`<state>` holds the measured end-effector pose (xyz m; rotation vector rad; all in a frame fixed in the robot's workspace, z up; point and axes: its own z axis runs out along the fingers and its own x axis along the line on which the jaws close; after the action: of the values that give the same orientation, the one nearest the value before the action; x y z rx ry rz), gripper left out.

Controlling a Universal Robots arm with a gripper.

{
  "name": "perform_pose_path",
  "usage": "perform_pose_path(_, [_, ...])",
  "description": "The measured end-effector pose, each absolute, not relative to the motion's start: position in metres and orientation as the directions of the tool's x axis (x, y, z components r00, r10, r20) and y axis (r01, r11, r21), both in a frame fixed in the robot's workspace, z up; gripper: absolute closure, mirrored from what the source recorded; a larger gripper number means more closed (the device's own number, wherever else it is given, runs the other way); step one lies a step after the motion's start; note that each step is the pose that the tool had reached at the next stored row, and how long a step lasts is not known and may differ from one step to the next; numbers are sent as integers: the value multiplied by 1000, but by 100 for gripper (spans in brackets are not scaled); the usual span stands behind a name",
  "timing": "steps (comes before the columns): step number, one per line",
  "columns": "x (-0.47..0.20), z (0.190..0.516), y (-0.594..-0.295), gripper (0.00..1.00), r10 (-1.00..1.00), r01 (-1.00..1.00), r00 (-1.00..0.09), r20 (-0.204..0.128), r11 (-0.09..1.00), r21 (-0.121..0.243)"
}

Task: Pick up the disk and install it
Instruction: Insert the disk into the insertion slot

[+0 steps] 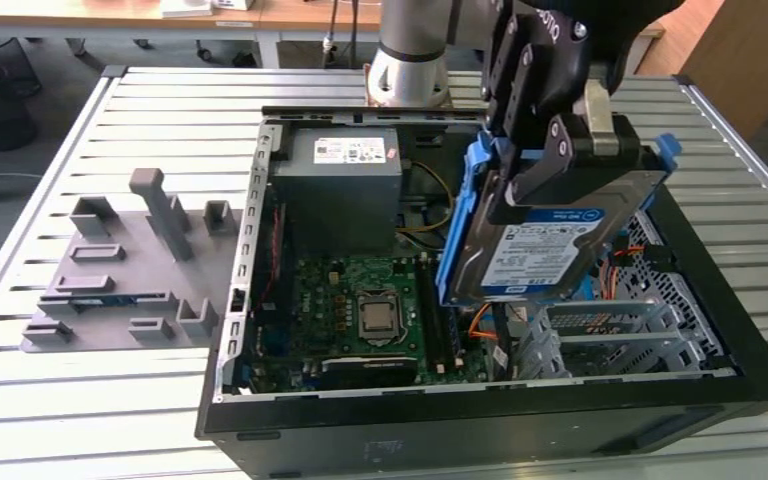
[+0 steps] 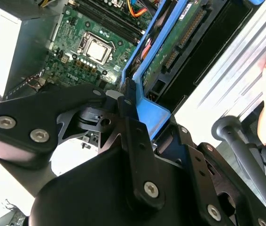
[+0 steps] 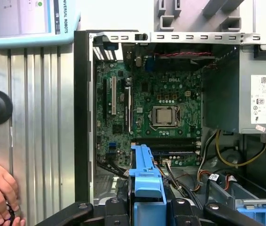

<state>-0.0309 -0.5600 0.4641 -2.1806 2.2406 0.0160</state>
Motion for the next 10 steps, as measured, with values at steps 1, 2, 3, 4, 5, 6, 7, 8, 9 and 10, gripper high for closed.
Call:
perform_pose_path(1, [-30,464,-560,64,-999,-1000,-27,-18,27,-3])
perform_pose_path(2, [-29,464,-560,64,-999,-1000,-27,-18,27,-3])
perform_pose_path(3, [-28,464,-561,64,-999,-1000,-27,-17,27,-3])
perform_pose_path(4, [-26,463,-561,64,-999,-1000,-27,-17,27,-3])
perform_pose_path(5, [-24,463,-561,64,-999,-1000,-27,-18,27,-3])
perform_pose_path(6, [-22,463,-561,64,-999,-1000,-27,-18,27,-3])
perform_pose_path(7, [-20,463,-561,64,-999,-1000,-27,-18,27,-3])
perform_pose_path(8, [-19,462,-562,64,-999,-1000,-27,-18,27,-3])
perform_pose_path(9, [-18,462,-562,64,-999,-1000,-27,-18,27,-3])
perform_pose_path(10, [-17,462,-562,64,-999,-1000,-27,-18,27,-3])
